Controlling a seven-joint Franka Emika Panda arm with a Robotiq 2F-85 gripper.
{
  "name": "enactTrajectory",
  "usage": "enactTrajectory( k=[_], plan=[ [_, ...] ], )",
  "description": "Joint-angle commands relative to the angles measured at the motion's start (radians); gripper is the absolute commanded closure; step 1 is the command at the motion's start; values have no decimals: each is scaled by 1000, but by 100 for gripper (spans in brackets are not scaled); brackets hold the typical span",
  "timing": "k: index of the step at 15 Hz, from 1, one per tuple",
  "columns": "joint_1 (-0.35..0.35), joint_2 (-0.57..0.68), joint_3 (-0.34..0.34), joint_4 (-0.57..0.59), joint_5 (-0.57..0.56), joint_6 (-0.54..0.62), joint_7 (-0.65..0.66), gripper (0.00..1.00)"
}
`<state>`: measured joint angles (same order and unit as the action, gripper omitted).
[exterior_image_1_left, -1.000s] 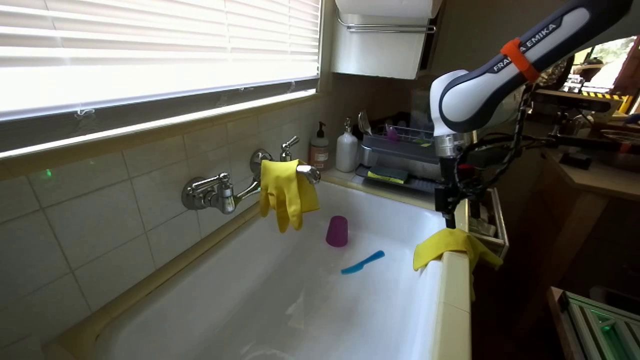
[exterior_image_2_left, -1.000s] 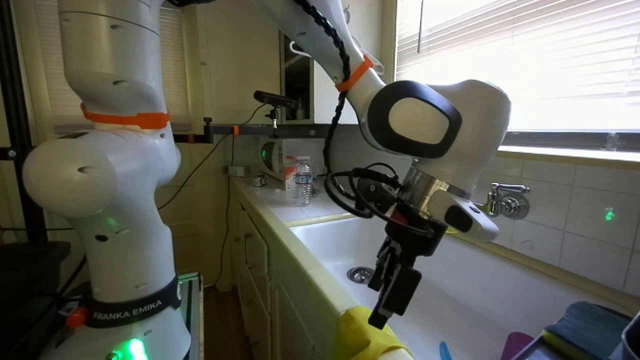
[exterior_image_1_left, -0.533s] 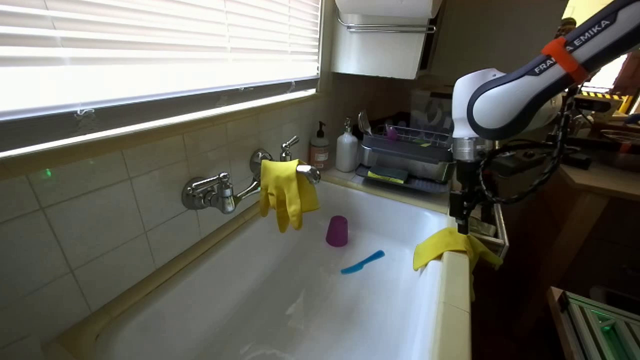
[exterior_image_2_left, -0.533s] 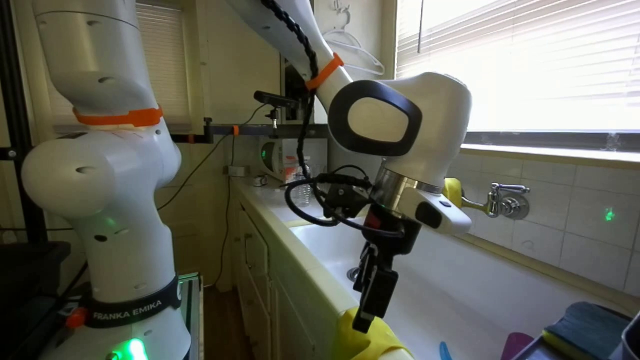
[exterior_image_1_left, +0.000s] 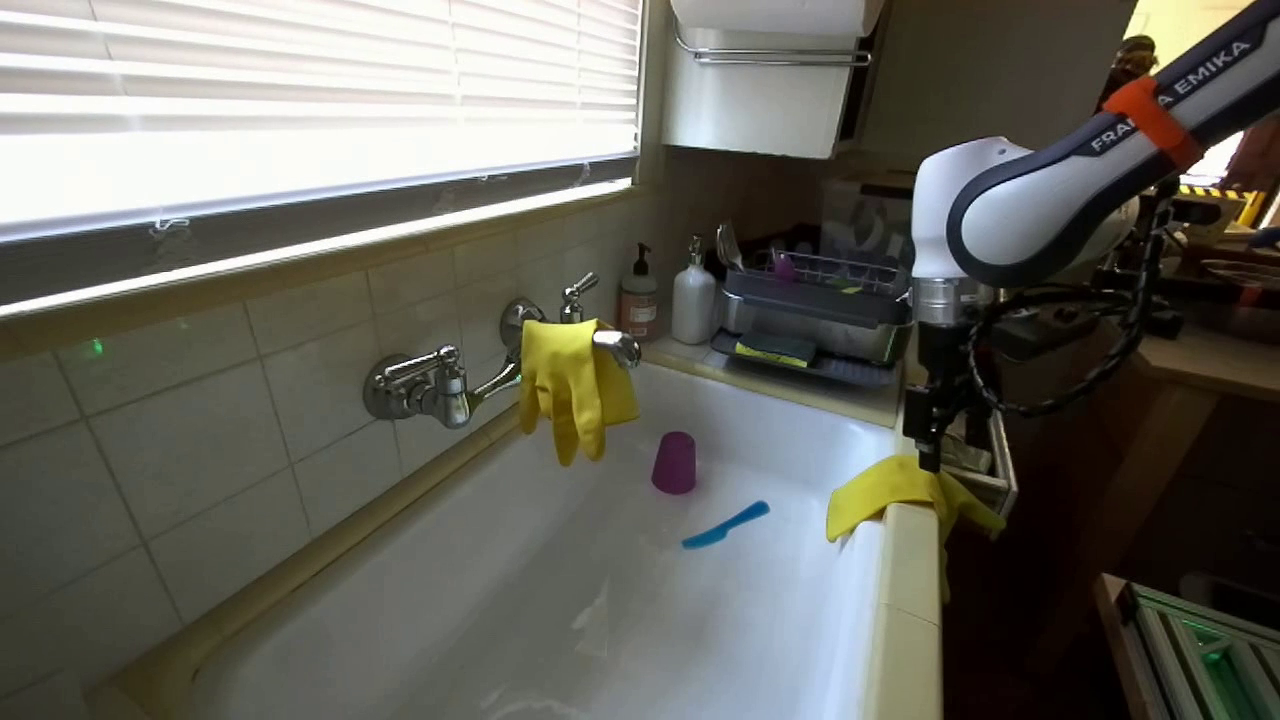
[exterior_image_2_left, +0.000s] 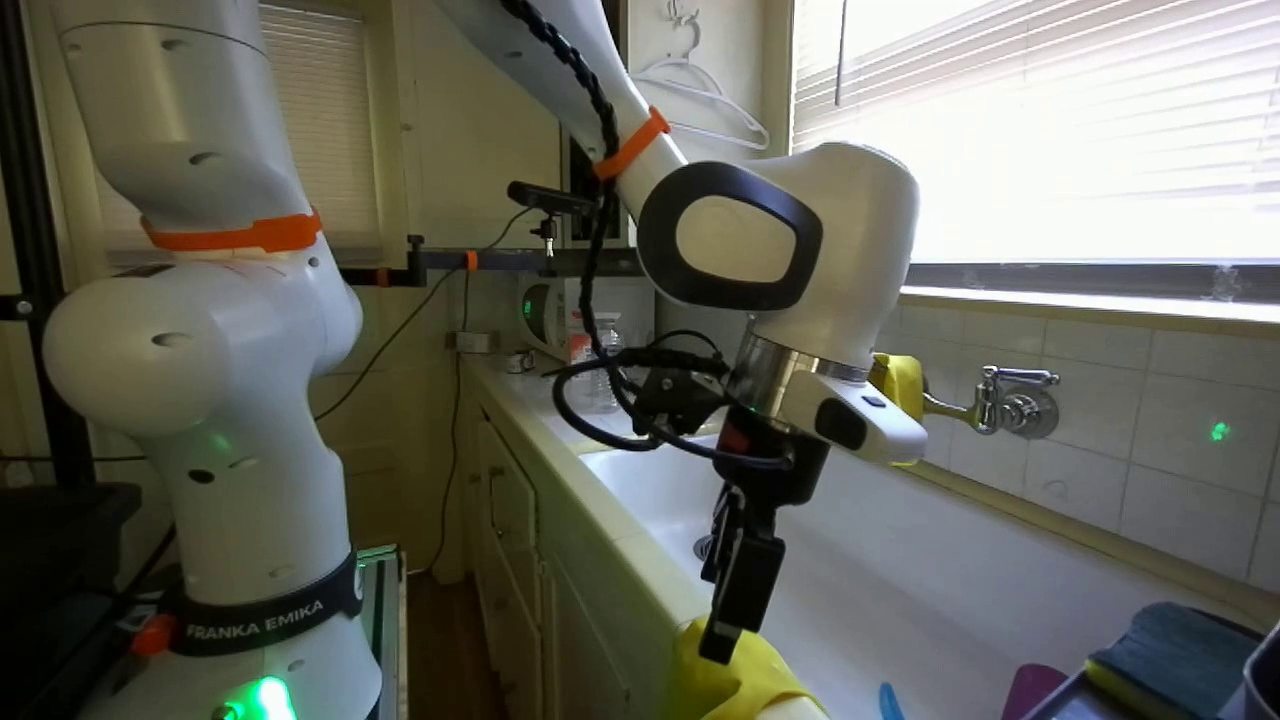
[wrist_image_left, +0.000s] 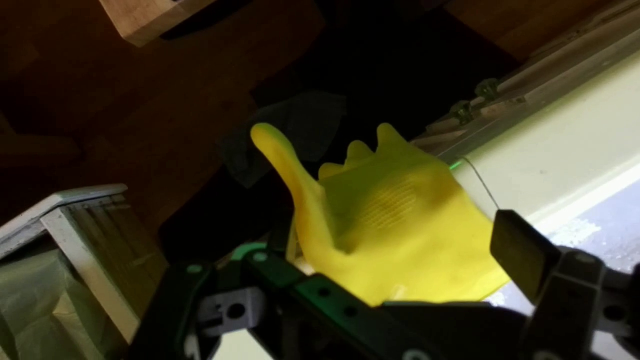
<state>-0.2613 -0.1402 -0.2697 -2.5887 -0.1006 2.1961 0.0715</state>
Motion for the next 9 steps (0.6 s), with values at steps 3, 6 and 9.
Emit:
enactTrajectory(
  k=[3,6,9],
  plan=[
    [-38,-34,16,-37,-239,11,89,0],
    [-51,-33,6,-52,-338,31,62,0],
    [-60,-37,-7,-65,-378,68,18,0]
  ],
)
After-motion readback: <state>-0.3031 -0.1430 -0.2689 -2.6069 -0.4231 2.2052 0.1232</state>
